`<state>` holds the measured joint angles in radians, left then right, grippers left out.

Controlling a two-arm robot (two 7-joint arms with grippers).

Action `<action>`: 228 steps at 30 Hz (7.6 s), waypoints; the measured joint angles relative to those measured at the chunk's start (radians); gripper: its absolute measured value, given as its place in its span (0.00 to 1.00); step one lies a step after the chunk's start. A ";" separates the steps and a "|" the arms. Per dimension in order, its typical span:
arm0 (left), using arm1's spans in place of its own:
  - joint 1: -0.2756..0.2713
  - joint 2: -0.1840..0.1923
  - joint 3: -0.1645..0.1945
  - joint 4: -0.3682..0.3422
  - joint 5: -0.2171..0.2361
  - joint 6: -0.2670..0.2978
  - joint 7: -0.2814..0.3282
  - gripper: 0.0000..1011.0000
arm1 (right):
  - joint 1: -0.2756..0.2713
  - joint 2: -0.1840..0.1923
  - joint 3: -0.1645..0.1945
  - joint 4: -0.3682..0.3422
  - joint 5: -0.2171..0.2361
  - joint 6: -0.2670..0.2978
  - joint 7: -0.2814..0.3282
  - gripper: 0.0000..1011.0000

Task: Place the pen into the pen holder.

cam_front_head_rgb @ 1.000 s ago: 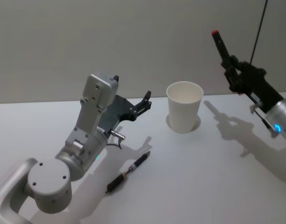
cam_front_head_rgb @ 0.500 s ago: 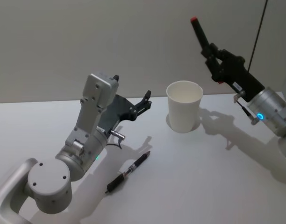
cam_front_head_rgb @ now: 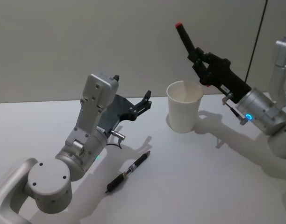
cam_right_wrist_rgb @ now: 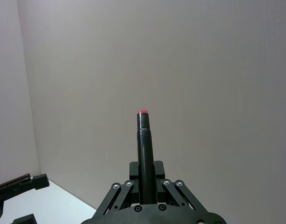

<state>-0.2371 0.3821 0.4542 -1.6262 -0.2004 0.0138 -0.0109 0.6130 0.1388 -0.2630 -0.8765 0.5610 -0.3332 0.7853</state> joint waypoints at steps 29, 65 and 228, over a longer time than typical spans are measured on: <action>0.000 0.000 0.000 0.000 0.000 0.000 0.000 0.99 | 0.145 -0.067 -0.032 0.308 -0.005 -0.093 0.092 0.18; 0.000 0.000 0.000 0.000 0.000 0.000 0.000 0.99 | 0.165 -0.070 -0.028 0.369 -0.010 -0.087 0.150 0.75; 0.177 0.227 -0.062 -0.257 -0.266 0.217 -0.177 0.99 | -0.628 0.199 0.037 -0.890 -0.274 0.367 -0.719 0.99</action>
<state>-0.0602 0.6096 0.3919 -1.8834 -0.4668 0.2312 -0.1880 -0.0146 0.3375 -0.2258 -1.7668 0.2873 0.0340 0.0668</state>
